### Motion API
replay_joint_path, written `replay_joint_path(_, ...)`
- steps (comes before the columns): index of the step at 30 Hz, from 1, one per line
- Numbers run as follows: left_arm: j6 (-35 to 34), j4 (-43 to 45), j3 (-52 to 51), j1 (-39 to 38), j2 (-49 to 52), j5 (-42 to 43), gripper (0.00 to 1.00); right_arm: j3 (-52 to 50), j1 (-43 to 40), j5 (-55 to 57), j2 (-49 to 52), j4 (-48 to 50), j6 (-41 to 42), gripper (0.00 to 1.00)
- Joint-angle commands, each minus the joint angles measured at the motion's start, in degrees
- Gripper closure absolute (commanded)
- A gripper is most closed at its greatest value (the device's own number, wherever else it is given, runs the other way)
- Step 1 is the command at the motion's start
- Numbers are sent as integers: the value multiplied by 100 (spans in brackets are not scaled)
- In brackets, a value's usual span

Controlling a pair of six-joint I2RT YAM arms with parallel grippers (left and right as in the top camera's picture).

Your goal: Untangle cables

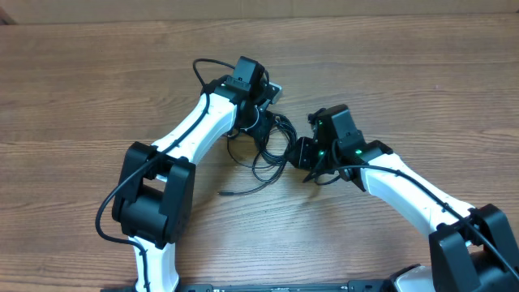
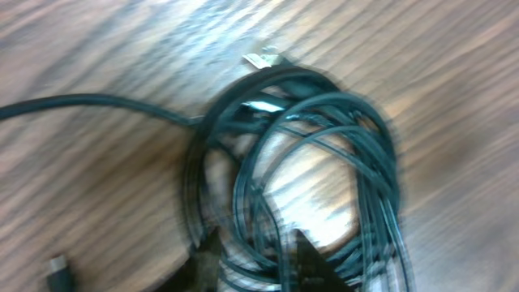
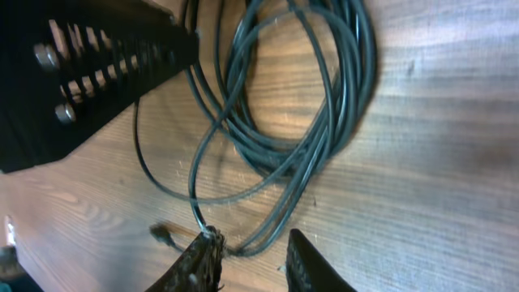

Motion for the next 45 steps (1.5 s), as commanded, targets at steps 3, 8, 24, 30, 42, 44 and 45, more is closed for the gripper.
replay_joint_path(3, -514, -103, 70, 315, 55, -424, 43, 841, -7, 708, 37, -664, -48, 70)
replay_joint_path(8, -83, -9, 70, 402, 315, 857, 35, 925, 0, 1150, 120, -662, -44, 70)
replay_joint_path(24, -83, 234, 81, 393, 925, 1665, 44, 922, 190, 1449, 1268, 46, -42, 71)
replay_joint_path(30, -83, 236, 83, 393, 925, 1665, 45, 920, 192, 1453, 1300, 98, -37, 71)
replay_joint_path(42, -83, 234, 83, 396, 925, 1665, 56, 920, 197, 1447, 1639, 428, 286, 71)
replay_joint_path(44, -83, 234, 83, 396, 925, 1665, 60, 920, 197, 1447, 1639, 485, 282, 71)
replay_joint_path(45, -83, 236, 83, 396, 925, 1665, 61, 920, 197, 1449, 1639, 509, 280, 71)
